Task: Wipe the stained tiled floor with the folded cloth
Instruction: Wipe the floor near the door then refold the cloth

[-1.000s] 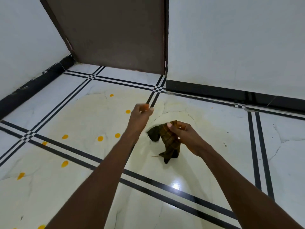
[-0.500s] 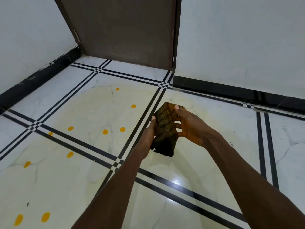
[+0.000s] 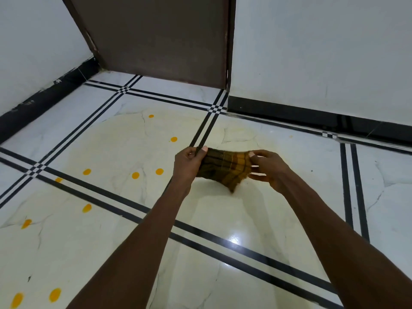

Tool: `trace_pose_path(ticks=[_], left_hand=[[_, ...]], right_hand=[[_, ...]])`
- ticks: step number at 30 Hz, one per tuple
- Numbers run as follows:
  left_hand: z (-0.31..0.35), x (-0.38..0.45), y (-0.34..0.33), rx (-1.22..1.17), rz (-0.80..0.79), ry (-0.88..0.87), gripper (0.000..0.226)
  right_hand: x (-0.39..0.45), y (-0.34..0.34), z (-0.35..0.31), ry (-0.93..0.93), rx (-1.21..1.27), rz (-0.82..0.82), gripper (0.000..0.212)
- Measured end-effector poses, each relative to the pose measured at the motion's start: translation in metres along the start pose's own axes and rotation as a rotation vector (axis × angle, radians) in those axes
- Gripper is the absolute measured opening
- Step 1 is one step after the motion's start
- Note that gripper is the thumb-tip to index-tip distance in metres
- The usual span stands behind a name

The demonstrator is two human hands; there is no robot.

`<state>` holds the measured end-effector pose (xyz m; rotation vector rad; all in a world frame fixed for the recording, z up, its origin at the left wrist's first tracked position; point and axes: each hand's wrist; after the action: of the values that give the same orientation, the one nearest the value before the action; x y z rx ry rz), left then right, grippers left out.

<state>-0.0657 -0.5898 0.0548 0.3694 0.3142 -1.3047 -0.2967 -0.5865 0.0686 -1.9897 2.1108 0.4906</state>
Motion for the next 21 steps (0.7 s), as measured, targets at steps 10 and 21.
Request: trace_pose_path(ticks=[10, 21], left_hand=[[0.023, -0.005, 0.002, 0.139, 0.001, -0.142, 0.041], [0.029, -0.003, 0.006, 0.579, -0.069, -0.304, 0.049]], right_hand=[[0.0, 0.001, -0.019, 0.281, -0.28, -0.128, 0.042], [0.007, -0.004, -0.017, 0.554, -0.831, 0.064, 0.027]])
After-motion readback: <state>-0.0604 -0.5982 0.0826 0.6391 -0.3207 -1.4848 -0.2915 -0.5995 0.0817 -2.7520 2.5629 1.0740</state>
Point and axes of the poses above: each hand's wrist, its own x-axis towards the middle knuckle, its own y-axis out of the back of the hand, z = x × y, and after that the axes turned 10 degrees about y, right-handed
